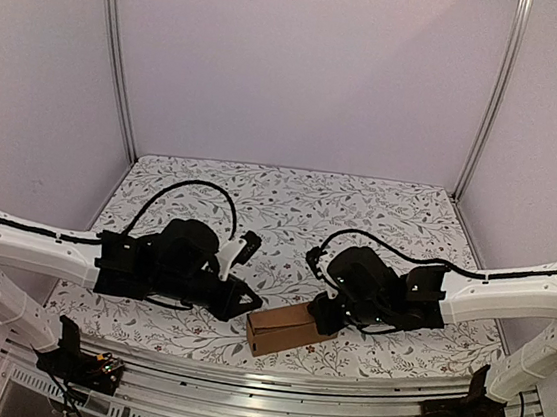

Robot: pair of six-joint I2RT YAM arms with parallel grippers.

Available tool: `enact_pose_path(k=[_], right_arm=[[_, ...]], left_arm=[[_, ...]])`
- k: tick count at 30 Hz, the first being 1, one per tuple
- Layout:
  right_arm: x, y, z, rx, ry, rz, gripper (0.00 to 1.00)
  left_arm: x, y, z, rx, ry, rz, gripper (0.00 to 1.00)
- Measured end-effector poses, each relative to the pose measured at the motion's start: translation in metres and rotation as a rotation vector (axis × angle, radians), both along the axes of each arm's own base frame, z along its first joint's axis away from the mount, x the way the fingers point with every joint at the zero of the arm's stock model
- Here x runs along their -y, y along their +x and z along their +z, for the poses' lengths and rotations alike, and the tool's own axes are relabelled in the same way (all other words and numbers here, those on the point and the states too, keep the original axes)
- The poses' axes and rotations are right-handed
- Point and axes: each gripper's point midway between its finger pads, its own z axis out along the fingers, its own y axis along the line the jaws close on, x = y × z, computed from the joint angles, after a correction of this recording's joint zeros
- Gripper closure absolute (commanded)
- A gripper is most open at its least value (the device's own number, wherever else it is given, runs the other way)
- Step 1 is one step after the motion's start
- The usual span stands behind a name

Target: Fold the paper box

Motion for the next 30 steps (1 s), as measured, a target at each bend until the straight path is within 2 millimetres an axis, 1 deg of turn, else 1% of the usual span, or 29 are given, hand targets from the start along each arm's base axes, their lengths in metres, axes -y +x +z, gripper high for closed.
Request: enact_pose_path(k=[2,4,8,9,16,24,27,30], right_arm=[[0.000,0.000,0.000,0.000,0.000,0.000,1.00],[0.000,0.000,0.000,0.000,0.001,0.000,1.00],[0.000,0.000,0.000,-0.001,0.000,0.000,1.00],[0.000,0.000,-0.001,-0.001,-0.001,0.000,1.00],[0.000,0.000,-0.001,0.000,0.001,-0.001,1.00],[0.001,0.001,0.001,0.006,-0.008,-0.006,0.98],[0.006,0.001,0.003,0.012,-0.030,-0.008,0.98],[0.017,0.000,0.006,0.022,-0.072,-0.010,0.98]], left_arm=[[0.006,-0.002,-0.005,-0.015,-0.016,-0.020,1.00],[0.010,-0.006,-0.014,-0.036,-0.028,-0.040,1.00],[0.011,-0.014,-0.043,-0.091,-0.026,-0.057,1.00],[0.011,-0.015,-0.045,-0.097,-0.035,-0.059,1.00],[0.016,-0.017,-0.046,-0.103,-0.125,-0.064,1.00],[0.018,-0.017,-0.046,-0.105,-0.146,-0.068,1.00],[0.020,-0.017,-0.047,-0.103,-0.150,-0.068,1.00],[0.022,-0.016,-0.047,-0.102,-0.157,-0.071,1.00]])
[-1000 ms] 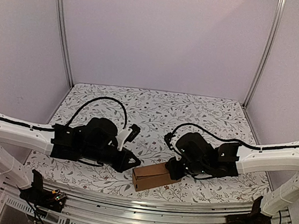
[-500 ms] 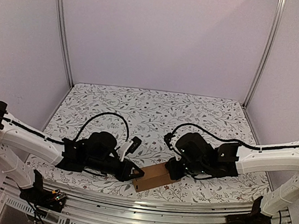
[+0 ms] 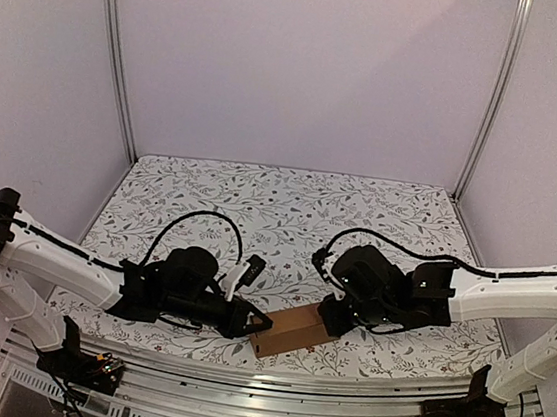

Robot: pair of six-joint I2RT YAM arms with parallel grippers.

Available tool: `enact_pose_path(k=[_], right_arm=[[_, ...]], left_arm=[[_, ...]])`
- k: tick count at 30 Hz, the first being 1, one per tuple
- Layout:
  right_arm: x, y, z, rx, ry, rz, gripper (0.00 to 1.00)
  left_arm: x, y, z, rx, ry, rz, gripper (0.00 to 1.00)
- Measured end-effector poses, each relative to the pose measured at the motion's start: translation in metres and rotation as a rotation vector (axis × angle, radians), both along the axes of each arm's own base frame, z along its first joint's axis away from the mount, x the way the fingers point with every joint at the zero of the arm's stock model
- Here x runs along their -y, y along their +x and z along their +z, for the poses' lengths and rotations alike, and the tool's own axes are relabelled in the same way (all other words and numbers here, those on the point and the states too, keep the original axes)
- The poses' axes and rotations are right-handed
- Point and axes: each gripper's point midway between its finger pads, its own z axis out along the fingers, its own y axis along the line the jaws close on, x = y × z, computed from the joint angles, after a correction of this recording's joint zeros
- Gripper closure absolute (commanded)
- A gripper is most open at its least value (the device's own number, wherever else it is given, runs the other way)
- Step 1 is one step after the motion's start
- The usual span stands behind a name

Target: Fold the paper box

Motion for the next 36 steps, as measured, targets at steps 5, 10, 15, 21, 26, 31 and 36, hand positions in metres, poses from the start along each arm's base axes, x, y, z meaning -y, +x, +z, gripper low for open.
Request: enact_pose_path(k=[5,10,15,21,26,31,36], right_arm=[[0.018,0.002,0.016,0.028,-0.019,-0.016,0.99],[0.034,0.009,0.039,0.065,0.009,-0.052,1.00],[0.043,0.016,0.044,0.074,0.012,-0.082,1.00],[0.048,0.021,0.043,0.071,0.001,-0.098,1.00],[0.047,0.023,0.033,0.055,-0.010,-0.098,1.00],[0.048,0.017,0.001,0.005,-0.049,-0.089,1.00],[0.044,0.019,-0.005,0.000,-0.019,-0.107,1.00]], left_arm=[[0.001,0.000,0.000,0.000,-0.007,-0.004,1.00],[0.001,0.000,0.000,0.000,-0.008,-0.004,1.00],[0.001,-0.001,0.000,0.000,-0.008,-0.005,1.00],[0.001,-0.001,0.000,0.000,-0.008,-0.006,1.00],[0.001,-0.001,0.000,-0.001,-0.007,-0.006,1.00],[0.001,-0.001,0.000,-0.001,-0.007,-0.007,1.00],[0.001,-0.002,0.000,-0.003,-0.007,-0.011,1.00]])
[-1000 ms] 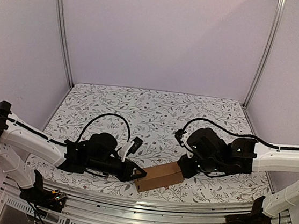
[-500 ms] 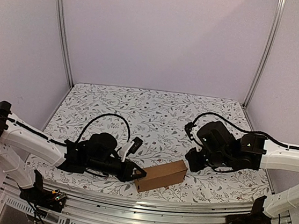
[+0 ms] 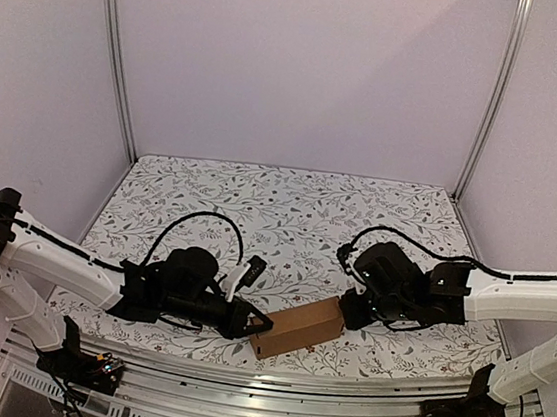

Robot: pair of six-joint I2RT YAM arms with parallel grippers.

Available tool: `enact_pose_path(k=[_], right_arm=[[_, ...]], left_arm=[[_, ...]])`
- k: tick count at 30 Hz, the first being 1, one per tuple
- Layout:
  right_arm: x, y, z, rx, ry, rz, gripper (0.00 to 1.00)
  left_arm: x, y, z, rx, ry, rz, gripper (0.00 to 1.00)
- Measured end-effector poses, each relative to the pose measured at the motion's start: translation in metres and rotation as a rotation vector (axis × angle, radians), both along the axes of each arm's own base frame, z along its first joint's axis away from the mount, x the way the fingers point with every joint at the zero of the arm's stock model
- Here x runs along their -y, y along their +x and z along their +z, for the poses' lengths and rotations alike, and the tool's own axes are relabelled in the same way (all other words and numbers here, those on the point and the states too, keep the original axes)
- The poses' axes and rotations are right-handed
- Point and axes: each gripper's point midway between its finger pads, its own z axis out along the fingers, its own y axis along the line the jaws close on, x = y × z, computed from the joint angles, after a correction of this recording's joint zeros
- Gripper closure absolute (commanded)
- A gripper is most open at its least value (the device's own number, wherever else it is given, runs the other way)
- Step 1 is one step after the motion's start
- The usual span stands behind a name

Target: Fold the paper box

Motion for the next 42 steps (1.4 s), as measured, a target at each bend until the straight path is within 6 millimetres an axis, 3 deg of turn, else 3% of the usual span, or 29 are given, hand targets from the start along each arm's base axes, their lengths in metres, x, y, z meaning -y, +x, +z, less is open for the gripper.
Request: enact_pose_path(k=[12,17,23,27,30,35,42], right_arm=[[0.004,-0.002,0.005,-0.006,-0.009,0.000,1.00],[0.006,-0.004,0.020,0.011,-0.011,0.024,1.00],[0.000,-0.012,0.050,0.024,0.067,0.084,1.00],[-0.006,-0.022,0.056,0.009,0.101,0.135,1.00],[-0.012,-0.035,0.051,-0.013,0.110,0.181,1.00],[-0.020,-0.053,0.030,-0.056,0.080,0.232,1.00],[-0.011,-0.053,-0.027,-0.116,-0.043,0.176,1.00]], left_arm=[[0.000,0.001,0.002,-0.007,0.030,0.000,1.00],[-0.013,0.001,0.007,0.015,0.090,0.011,1.00],[-0.023,0.011,0.037,0.104,0.119,0.042,1.00],[-0.021,0.025,0.058,0.157,0.125,0.067,1.00],[-0.023,0.037,0.059,0.161,0.143,0.094,1.00],[-0.029,0.054,0.039,0.132,0.202,0.130,1.00],[-0.024,0.058,0.010,0.076,0.261,0.110,1.00]])
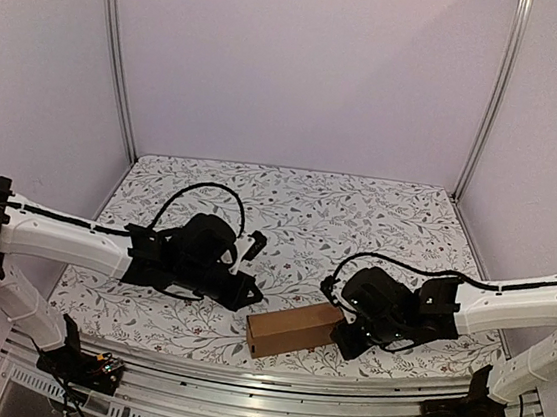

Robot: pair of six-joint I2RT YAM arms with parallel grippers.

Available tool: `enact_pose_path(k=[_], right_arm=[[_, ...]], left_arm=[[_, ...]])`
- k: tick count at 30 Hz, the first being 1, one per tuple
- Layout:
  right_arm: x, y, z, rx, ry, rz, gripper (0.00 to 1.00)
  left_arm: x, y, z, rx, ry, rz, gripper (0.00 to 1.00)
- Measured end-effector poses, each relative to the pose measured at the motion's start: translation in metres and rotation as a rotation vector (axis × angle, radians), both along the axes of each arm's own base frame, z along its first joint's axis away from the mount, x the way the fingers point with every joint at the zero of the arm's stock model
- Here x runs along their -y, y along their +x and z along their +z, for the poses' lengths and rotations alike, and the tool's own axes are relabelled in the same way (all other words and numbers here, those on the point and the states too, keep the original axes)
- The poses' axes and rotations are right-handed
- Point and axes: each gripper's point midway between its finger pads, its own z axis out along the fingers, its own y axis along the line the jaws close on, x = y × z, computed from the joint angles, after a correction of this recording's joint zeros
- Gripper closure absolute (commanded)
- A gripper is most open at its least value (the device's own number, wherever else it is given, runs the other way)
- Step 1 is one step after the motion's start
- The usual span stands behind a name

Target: Fold the paper box

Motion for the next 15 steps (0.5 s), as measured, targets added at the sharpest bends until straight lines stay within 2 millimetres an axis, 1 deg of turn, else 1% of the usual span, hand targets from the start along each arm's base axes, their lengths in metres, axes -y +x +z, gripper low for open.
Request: enact_pose_path(k=[3,5,11,15], right_arm=[[0.002,0.005,-0.013,0.006,-0.027,-0.035,1.00],[0.000,0.010,-0.017,0.018,-0.030,-0.063,1.00],[-0.004,0.025,-0.023,0.060,-0.036,-0.129,1.00],[-0.018,0.038,-0.021,0.081,-0.015,-0.160,1.00]], left_arm=[[0.002,-0.003,-0.011,-0.030,0.014,-0.013,1.00],[0.003,-0.005,-0.015,-0.048,0.016,-0.015,1.00],[0.009,-0.008,-0.021,-0.081,-0.003,-0.026,1.00],[0.012,-0.011,-0.025,-0.103,-0.015,-0.040,1.00]])
